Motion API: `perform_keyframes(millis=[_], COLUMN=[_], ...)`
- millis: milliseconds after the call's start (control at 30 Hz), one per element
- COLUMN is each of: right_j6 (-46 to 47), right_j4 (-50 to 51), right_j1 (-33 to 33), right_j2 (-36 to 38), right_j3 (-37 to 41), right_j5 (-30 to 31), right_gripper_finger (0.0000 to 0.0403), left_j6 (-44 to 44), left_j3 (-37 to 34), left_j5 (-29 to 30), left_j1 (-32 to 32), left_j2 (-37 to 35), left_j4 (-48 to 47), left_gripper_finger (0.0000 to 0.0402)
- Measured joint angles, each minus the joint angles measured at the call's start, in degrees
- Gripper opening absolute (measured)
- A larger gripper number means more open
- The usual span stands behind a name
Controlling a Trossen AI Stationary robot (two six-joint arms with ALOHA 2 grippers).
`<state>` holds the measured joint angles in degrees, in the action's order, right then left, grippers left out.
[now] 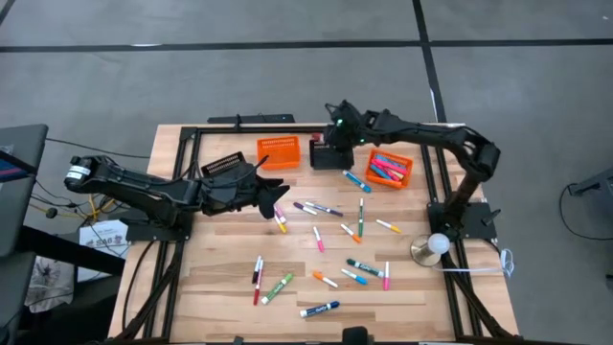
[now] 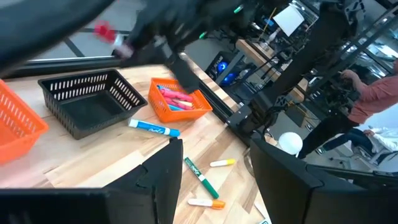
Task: Pick & Place Markers
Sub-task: Put the middle left white red marker into the middle black bin
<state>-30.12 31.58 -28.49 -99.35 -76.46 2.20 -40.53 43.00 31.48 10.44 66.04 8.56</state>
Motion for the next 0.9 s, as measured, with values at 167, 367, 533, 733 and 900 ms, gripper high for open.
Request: perform_keyframes(millis=[167, 367, 533, 733, 900], right_j6=[-3.38, -5.64, -5.93, -5.93, -5.93], right_j4=[2.78, 8.76, 14.64, 18.57, 20.98], right_j1=[-0.24, -0.2, -0.24, -0.3, -0.8], right_j2=[-5.09, -12.06, -16.5, -18.18, -18.14], right_j3=[-1.09, -6.51, -11.73, -13.4, -13.47], right_j5=[3.93, 6.17, 6.95, 6.92, 6.93], right_gripper_finger=[0.0054, 0.006, 0.0062, 0.0062, 0.0063], left_j6=[-0.15, -0.17, -0.22, -0.22, -0.12], left_j3=[0.0, 0.0, -0.02, -0.02, -0.04], left_j5=[0.01, 0.44, 0.46, 0.46, 0.46], left_j1=[-0.02, -0.02, -0.04, -0.04, -0.04], left_j2=[0.0, 0.0, 0.0, 0.02, 0.02], left_j4=[0.02, 0.02, 0.05, 0.05, 0.05], left_gripper_finger=[0.0188, 0.0187, 0.0187, 0.0188, 0.0187])
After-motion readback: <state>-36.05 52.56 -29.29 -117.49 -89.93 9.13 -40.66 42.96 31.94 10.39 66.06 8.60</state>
